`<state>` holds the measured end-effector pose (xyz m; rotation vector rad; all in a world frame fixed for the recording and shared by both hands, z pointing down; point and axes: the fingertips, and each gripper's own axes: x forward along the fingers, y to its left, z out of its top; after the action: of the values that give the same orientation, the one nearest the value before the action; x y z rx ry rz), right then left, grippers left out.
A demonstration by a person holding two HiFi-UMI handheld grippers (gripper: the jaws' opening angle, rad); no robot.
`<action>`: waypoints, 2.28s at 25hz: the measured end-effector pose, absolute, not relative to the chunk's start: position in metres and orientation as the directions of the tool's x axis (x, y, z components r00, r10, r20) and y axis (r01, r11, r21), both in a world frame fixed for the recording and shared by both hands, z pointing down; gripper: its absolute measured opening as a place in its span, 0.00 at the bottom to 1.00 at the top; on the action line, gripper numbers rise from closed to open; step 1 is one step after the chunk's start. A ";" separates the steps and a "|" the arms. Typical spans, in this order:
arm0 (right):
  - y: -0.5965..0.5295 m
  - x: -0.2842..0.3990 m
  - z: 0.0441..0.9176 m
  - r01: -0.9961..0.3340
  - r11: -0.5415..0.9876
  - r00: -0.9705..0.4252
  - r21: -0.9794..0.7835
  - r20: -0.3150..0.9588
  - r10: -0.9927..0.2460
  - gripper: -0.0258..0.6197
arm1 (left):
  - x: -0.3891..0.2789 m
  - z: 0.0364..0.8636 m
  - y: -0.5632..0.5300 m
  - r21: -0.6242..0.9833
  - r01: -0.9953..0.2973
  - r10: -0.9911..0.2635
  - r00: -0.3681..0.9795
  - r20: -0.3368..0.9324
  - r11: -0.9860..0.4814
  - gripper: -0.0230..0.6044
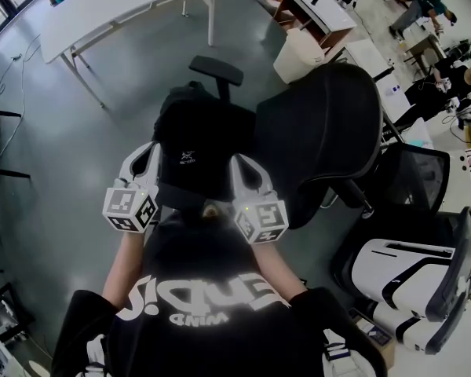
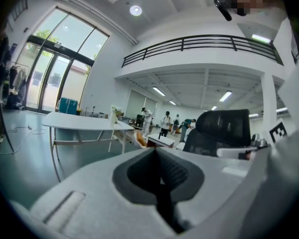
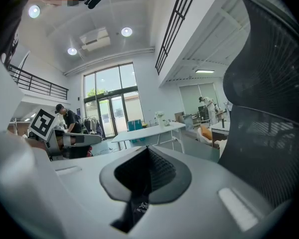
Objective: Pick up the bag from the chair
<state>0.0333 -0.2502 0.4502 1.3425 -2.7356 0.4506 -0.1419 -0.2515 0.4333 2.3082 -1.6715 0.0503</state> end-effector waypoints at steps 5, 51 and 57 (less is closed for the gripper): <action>-0.254 0.025 0.442 -0.799 0.556 -0.596 -0.230 0.175 -0.784 0.04 | -0.145 0.429 -0.263 0.202 -0.923 -0.909 0.367 0.199 -0.328 0.04; -0.319 0.015 0.479 -0.848 0.465 -0.522 -0.253 0.251 -0.815 0.04 | -0.160 0.626 -0.450 0.053 -0.878 -0.725 0.426 0.542 -0.476 0.89; -0.322 0.023 0.489 -0.855 0.449 -0.512 -0.260 0.276 -0.813 0.04 | -0.154 0.664 -0.472 0.075 -0.868 -0.669 0.431 0.606 -0.491 0.87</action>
<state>0.0231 -0.3224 0.4885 1.4901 -2.5780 0.5625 -0.1536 -0.4722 0.6638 2.3125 -1.3088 0.7271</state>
